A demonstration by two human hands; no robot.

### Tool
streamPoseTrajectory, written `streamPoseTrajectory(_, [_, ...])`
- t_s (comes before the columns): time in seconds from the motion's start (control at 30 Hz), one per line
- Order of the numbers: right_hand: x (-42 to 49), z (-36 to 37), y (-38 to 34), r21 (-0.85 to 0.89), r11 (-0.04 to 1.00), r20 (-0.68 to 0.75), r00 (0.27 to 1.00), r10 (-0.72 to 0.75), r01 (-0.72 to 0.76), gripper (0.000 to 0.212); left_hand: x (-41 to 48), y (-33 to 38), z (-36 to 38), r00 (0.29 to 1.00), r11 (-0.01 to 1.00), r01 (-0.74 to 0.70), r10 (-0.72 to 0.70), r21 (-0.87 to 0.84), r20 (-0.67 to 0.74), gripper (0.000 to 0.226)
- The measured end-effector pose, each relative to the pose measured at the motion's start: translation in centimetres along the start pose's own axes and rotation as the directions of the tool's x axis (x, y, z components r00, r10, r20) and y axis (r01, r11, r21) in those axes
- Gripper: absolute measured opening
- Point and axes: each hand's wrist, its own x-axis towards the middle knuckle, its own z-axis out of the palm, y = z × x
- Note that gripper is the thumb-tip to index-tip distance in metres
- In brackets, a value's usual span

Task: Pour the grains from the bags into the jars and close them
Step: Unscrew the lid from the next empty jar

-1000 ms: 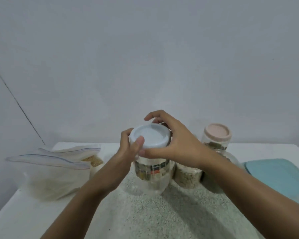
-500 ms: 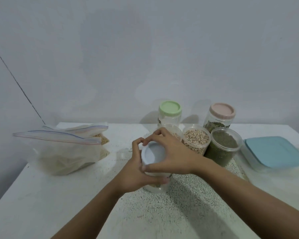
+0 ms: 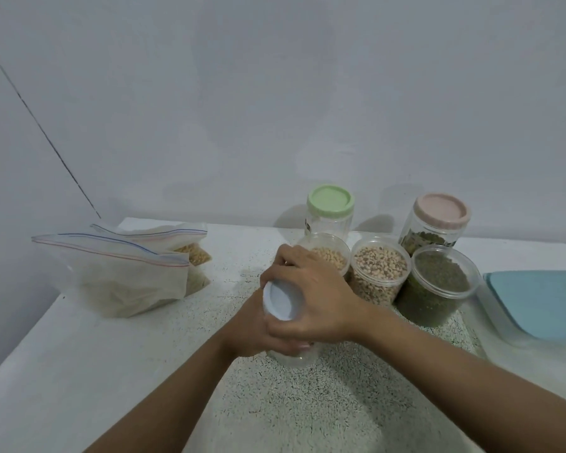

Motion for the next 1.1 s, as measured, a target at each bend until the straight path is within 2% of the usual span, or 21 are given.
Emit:
streamPoseTrajectory(0.07, [0.4, -0.3, 0.6, 0.017, 0.997, 0.048, 0.996, -0.072, 0.071, 0.05, 0.3, -0.5, -0.2, 0.999, 1.0, -0.016, 0.016, 0.009, 0.036, 0.084])
streamPoseTrajectory(0.13, [0.4, -0.2, 0.8, 0.017, 0.994, 0.037, 0.993, -0.109, 0.109, 0.05, 0.1, -0.2, -0.3, 0.999, 1.0, -0.007, 0.008, -0.021, 0.048, 0.085])
streamPoseTrajectory(0.27, [0.2, -0.2, 0.9, -0.056, 0.988, 0.022, 0.99, -0.142, 0.143, 0.053, -0.2, 0.7, 0.4, 0.997, 0.996, -0.075, 0.075, -0.053, -0.011, 0.072])
streamPoseTrajectory(0.37, [0.3, -0.4, 0.8, -0.099, 0.981, 0.054, 0.985, -0.165, 0.169, 0.045, -0.1, 0.5, 0.4, 0.998, 0.992, -0.065, 0.064, -0.104, -0.011, 0.078])
streamPoseTrajectory(0.5, [1.1, -2.1, 0.5, 0.093, 0.986, 0.192, 0.969, -0.153, 0.137, 0.038, -0.3, -0.5, 0.2, 0.999, 0.99, -0.037, 0.038, -0.135, 0.002, 0.087])
streamPoseTrajectory(0.57, [1.6, -3.2, 0.0, 0.159, 0.98, 0.304, 0.939, -0.161, 0.116, 0.034, -0.3, -0.1, 0.4, 0.999, 0.99, -0.045, 0.046, -0.136, -0.001, 0.084])
streamPoseTrajectory(0.63, [1.7, -3.8, -0.6, 0.174, 0.978, 0.319, 0.933, -0.169, 0.117, 0.027, -0.2, 0.3, 0.4, 0.997, 0.99, -0.076, 0.078, -0.121, 0.011, 0.078])
streamPoseTrajectory(0.7, [1.4, -4.0, -1.1, 0.097, 0.99, 0.266, 0.956, -0.123, 0.1, 0.033, 0.0, -0.2, 0.3, 0.997, 0.986, -0.077, 0.079, -0.149, 0.008, 0.079])
streamPoseTrajectory(0.8, [0.9, -3.7, -1.3, -0.256, 0.966, 0.211, 0.977, 0.022, 0.034, 0.06, 0.0, -1.2, 0.5, 0.999, 0.979, -0.036, 0.037, -0.2, 0.002, 0.071])
streamPoseTrajectory(0.87, [0.8, -3.5, -1.4, -0.329, 0.944, 0.233, 0.967, 0.1, -0.018, 0.062, -0.1, -1.5, 0.6, 0.999, 0.978, -0.033, 0.039, -0.208, 0.029, 0.065])
streamPoseTrajectory(0.93, [0.9, -3.8, -1.5, -0.227, 0.974, 0.283, 0.957, 0.062, 0.004, 0.051, 0.1, -1.5, 0.6, 0.998, 0.972, -0.037, 0.045, -0.232, 0.031, 0.076])
streamPoseTrajectory(1.03, [1.1, -4.5, -1.8, -0.011, 0.997, 0.359, 0.931, -0.069, 0.078, 0.035, 0.4, -1.7, 0.5, 0.999, 0.96, -0.032, 0.034, -0.276, -0.001, 0.101])
streamPoseTrajectory(1.1, [1.2, -4.6, -1.9, 0.098, 0.995, 0.343, 0.937, -0.066, 0.034, 0.029, 0.4, -1.9, 0.5, 1.0, 0.956, -0.012, 0.014, -0.293, 0.007, 0.094])
